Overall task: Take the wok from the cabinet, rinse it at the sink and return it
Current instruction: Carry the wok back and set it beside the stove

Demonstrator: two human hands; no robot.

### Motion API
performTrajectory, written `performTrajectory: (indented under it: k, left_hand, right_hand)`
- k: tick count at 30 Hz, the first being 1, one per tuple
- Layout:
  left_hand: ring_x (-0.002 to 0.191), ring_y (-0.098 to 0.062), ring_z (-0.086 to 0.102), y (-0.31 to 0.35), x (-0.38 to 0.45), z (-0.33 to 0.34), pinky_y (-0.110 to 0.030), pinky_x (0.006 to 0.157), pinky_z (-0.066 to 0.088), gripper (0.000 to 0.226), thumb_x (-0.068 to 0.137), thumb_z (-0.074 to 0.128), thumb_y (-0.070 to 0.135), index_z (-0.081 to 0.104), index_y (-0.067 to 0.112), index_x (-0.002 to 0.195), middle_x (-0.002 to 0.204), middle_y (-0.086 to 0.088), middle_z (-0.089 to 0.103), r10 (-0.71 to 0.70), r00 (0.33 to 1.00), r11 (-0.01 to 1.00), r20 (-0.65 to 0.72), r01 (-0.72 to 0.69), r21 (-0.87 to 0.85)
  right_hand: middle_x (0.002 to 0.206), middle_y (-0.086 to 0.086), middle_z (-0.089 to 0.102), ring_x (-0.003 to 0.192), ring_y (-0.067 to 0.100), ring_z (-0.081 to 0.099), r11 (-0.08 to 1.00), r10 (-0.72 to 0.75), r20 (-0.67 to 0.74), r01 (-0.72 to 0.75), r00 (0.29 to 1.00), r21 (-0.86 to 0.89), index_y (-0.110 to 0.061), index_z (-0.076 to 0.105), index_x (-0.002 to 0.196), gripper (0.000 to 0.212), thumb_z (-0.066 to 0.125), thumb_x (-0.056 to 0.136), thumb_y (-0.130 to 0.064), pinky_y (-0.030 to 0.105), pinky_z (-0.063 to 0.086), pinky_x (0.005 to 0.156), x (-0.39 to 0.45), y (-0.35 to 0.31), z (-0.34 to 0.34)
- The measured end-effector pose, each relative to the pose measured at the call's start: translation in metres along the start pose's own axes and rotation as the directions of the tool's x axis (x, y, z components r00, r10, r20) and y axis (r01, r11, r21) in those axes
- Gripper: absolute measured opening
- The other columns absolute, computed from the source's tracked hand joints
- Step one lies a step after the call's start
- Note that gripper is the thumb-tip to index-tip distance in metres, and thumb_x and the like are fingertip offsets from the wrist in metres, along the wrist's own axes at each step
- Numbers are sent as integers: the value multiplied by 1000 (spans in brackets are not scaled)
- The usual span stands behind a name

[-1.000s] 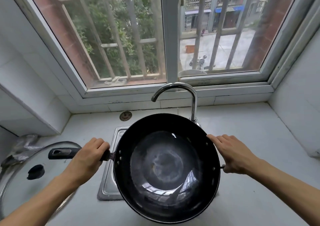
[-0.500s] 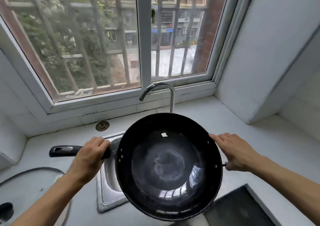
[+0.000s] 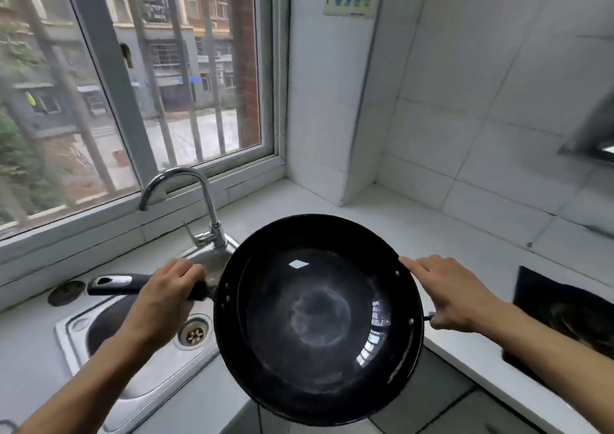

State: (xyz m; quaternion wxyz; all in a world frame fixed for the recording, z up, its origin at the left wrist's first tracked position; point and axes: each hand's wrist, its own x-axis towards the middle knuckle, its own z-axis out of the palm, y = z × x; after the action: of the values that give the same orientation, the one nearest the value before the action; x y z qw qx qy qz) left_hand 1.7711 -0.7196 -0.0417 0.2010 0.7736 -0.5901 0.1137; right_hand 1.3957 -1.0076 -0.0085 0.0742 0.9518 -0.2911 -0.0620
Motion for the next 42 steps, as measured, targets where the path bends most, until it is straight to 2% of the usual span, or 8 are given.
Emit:
performTrajectory:
  k: [7, 12, 17, 20, 26, 34, 36, 42]
  left_hand:
    - [79, -26, 51, 130, 44, 20, -39, 71, 46, 40, 56, 74, -8, 59, 13, 87, 84, -1, 55, 195, 981, 980, -15, -195, -31]
    - [81, -30, 50, 232, 56, 36, -46, 72, 45, 40, 57, 70, -11, 59, 12, 87, 84, -3, 56, 239, 971, 970, -4, -239, -53]
    - [77, -24, 45, 307, 69, 58, -36, 66, 40, 38, 59, 69, -8, 54, 16, 84, 80, 2, 51, 343, 939, 935, -16, -343, -88]
    - [78, -23, 45, 347, 88, 74, -38, 66, 42, 43, 56, 67, -10, 52, 18, 84, 81, 4, 50, 409, 913, 905, 8, -404, -129]
    - [75, -19, 38, 424, 127, 115, -32, 67, 36, 45, 55, 61, -14, 49, 19, 83, 79, 9, 45, 541, 841, 811, -13, -526, -256]
    - [76, -22, 39, 537, 143, 171, -35, 67, 39, 42, 56, 64, -15, 52, 16, 82, 80, 3, 48, 690, 721, 633, -60, -642, -434]
    - [79, -22, 40, 570, 135, 174, -35, 67, 39, 44, 54, 64, -14, 53, 15, 85, 83, 1, 50, 737, 674, 583, -57, -675, -451]
    - [86, -25, 46, 678, 108, 166, -38, 73, 45, 50, 49, 67, -11, 57, 14, 91, 91, 0, 54, 843, 527, 428, -106, -777, -463]
  right_hand:
    - [119, -9, 54, 107, 19, 49, 981, 194, -35, -194, 980, 14, -33, 10, 147, 107, 72, 59, -36, 31, 46, 89, -141, 88, 20]
    - [124, -6, 51, 110, 19, 48, 956, 292, -54, -293, 955, -3, -30, 12, 149, 106, 73, 63, -43, 32, 42, 95, -240, 143, 33]
    - [140, -8, 43, 122, 17, 42, 915, 404, -37, -403, 914, 10, -30, 8, 152, 106, 69, 66, -45, 32, 35, 99, -322, 180, 43]
    - [142, -10, 38, 125, 17, 38, 876, 482, 22, -482, 876, 7, -34, 5, 152, 105, 66, 67, -38, 31, 30, 98, -363, 192, 47]
    - [138, -8, 39, 124, 16, 38, 738, 673, 89, -675, 734, -3, -35, 15, 151, 103, 71, 65, -29, 29, 29, 100, -437, 197, 51]
    - [132, -8, 43, 121, 16, 42, 518, 851, 168, -848, 497, -112, -34, 17, 150, 105, 69, 59, -36, 28, 32, 94, -532, 173, 41]
    - [134, -8, 43, 122, 15, 42, 449, 886, 183, -885, 425, -119, -34, 17, 151, 105, 68, 59, -35, 28, 32, 94, -564, 161, 41]
    - [133, -9, 43, 121, 15, 43, 297, 945, 182, -946, 272, -128, -35, 16, 150, 106, 69, 59, -37, 27, 28, 92, -660, 144, 45]
